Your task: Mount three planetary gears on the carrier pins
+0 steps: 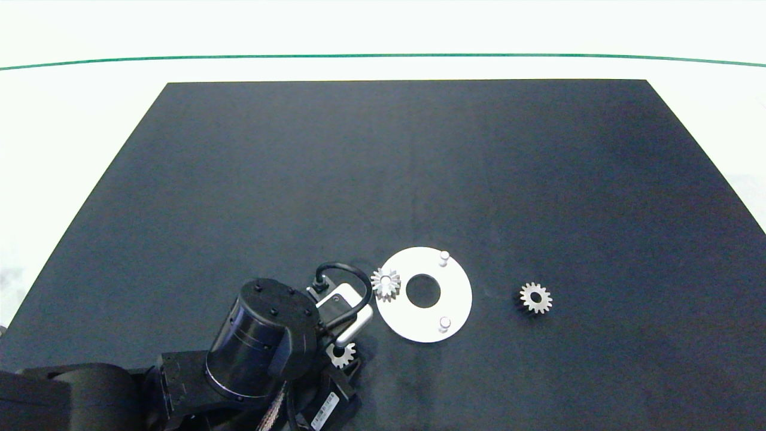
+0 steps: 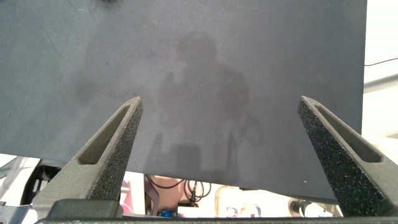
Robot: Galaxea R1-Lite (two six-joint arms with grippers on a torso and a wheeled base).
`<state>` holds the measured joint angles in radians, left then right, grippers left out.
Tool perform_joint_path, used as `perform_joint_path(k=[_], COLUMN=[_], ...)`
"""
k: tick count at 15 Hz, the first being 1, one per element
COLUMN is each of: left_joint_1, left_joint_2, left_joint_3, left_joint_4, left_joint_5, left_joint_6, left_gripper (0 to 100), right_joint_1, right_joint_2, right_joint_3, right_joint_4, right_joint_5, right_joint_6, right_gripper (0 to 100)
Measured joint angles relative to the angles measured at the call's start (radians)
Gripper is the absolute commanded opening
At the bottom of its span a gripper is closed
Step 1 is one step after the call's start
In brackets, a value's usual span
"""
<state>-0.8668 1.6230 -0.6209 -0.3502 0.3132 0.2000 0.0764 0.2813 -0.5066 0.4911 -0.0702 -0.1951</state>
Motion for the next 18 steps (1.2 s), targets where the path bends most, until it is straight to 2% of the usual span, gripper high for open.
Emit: perform_joint_path(k=[12, 18], left_joint_1=[0.000, 0.000], left_joint_2=[0.000, 0.000], left_joint_3=[0.000, 0.001], left_joint_4=[0.000, -0.001], left_joint_5=[0.000, 0.000], left_joint_6=[0.000, 0.000], left_gripper=[3, 0], right_joint_1=[0.000, 0.000], right_joint_2=[0.000, 0.000], right_joint_3=[0.000, 0.000], right_joint_4=[0.000, 0.000], right_joint_5=[0.000, 0.000], right_joint_6=[0.000, 0.000], right_gripper=[100, 100])
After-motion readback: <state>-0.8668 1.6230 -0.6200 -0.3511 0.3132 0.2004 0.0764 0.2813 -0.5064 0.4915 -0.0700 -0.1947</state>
